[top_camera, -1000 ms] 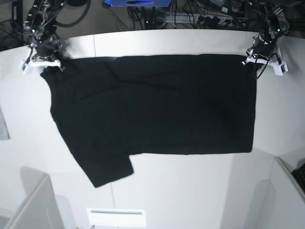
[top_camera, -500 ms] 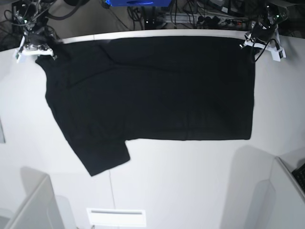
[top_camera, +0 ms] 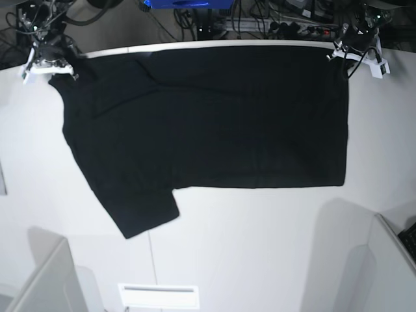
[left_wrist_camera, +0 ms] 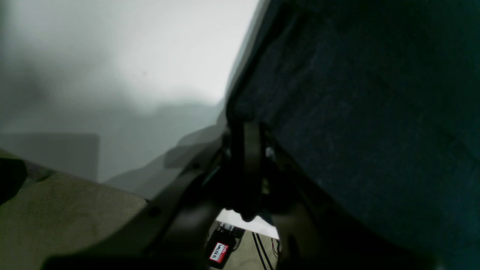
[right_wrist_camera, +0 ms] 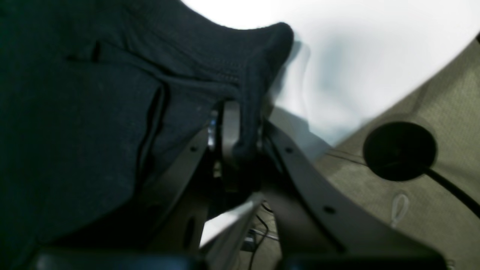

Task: Fold the T-shirt properly
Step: 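Hold the folded edge with both grippers and drag the shirt toward the robot, then reach the right gripper down to the shirt's sleeve-side hem corner and grasp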

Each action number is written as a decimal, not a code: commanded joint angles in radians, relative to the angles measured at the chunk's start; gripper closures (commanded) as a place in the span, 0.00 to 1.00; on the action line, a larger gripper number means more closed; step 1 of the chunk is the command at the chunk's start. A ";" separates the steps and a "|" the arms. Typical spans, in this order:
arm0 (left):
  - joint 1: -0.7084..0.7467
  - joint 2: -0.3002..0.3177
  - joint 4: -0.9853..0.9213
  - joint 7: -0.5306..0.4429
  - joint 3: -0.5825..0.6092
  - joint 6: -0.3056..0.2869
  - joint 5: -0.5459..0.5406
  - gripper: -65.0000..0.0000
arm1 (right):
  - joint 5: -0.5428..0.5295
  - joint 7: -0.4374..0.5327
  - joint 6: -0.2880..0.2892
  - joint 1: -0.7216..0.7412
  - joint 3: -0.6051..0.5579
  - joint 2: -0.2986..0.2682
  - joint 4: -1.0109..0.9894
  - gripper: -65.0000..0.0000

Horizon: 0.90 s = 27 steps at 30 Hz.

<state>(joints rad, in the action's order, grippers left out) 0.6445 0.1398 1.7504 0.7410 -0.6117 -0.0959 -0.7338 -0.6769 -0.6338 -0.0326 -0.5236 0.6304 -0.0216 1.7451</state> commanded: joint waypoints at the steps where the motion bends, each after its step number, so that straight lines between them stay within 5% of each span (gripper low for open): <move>1: 0.007 0.010 0.013 -0.010 -0.038 0.008 0.009 1.00 | -0.005 0.019 0.006 -0.008 0.006 0.001 0.039 1.00; 4: 0.004 -0.002 0.021 -0.010 -0.087 0.008 0.009 0.96 | -0.005 0.019 0.006 -0.028 0.007 0.012 0.086 0.64; 7: -0.001 -0.002 0.053 -0.007 -0.112 0.008 0.009 0.70 | -0.002 0.019 0.003 -0.030 0.007 0.013 0.112 0.47; 11: -0.004 -0.002 0.081 -0.005 -0.129 0.008 0.009 0.34 | 0.000 0.019 0.001 -0.023 0.007 0.013 0.123 0.47; 14: -0.033 -0.004 0.092 -0.004 -0.135 0.008 0.009 0.18 | 0.000 0.022 0.000 -0.020 0.007 0.013 0.125 0.47; 19: -0.071 0.002 0.145 -0.004 -0.176 0.008 0.009 0.17 | 0.003 0.019 0.004 0.047 -0.005 -0.008 0.135 0.46; 27: -0.199 0.042 0.164 -0.002 -0.193 0.008 0.013 0.17 | 0.003 -0.016 0.006 0.251 -0.241 -0.169 0.039 0.46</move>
<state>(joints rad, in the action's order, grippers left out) 0.4431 0.1654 1.8980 0.7609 -0.7967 -0.0837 -0.7128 -0.6693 -0.6735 -0.0292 -0.2771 0.3782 -0.1753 1.7622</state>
